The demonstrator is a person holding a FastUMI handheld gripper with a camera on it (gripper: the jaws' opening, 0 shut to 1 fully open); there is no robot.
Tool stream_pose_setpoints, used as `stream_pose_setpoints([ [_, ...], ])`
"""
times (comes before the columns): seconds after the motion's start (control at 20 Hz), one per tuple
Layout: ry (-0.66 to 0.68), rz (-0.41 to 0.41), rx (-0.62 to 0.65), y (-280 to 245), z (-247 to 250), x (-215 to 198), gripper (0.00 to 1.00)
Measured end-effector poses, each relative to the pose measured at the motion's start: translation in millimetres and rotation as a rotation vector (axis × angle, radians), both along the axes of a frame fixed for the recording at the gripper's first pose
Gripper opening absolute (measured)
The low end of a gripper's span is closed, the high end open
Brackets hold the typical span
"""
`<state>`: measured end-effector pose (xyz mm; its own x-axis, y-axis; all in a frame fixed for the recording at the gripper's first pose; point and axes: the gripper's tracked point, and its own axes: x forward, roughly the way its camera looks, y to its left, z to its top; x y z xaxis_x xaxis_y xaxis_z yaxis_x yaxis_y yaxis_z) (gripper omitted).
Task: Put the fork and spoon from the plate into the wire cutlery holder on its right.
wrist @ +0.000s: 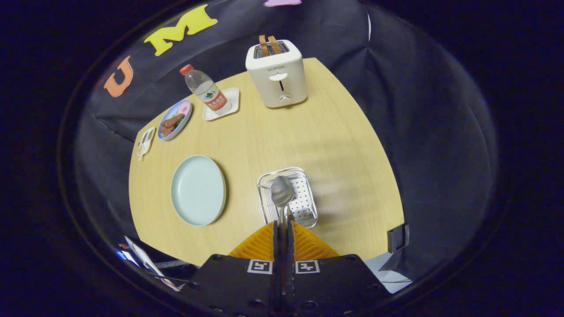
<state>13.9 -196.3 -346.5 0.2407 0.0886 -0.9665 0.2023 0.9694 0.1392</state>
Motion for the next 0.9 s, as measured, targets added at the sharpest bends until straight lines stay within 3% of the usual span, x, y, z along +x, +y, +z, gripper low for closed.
stream_pose_setpoints([
  [0.3,-0.017,0.000,-0.009,-1.1,-1.2,5.2,0.08],
  [0.35,-0.036,0.010,-0.015,-0.5,3.1,9.1,0.16],
  [0.45,-0.079,0.036,-0.025,3.3,10.6,13.3,0.19],
  [0.6,-0.140,0.074,-0.033,15.6,22.4,13.5,0.36],
  [0.65,-0.164,0.092,-0.031,21.5,25.5,13.1,0.45],
  [0.9,-0.293,0.132,-0.062,54.3,48.8,21.0,0.63],
])
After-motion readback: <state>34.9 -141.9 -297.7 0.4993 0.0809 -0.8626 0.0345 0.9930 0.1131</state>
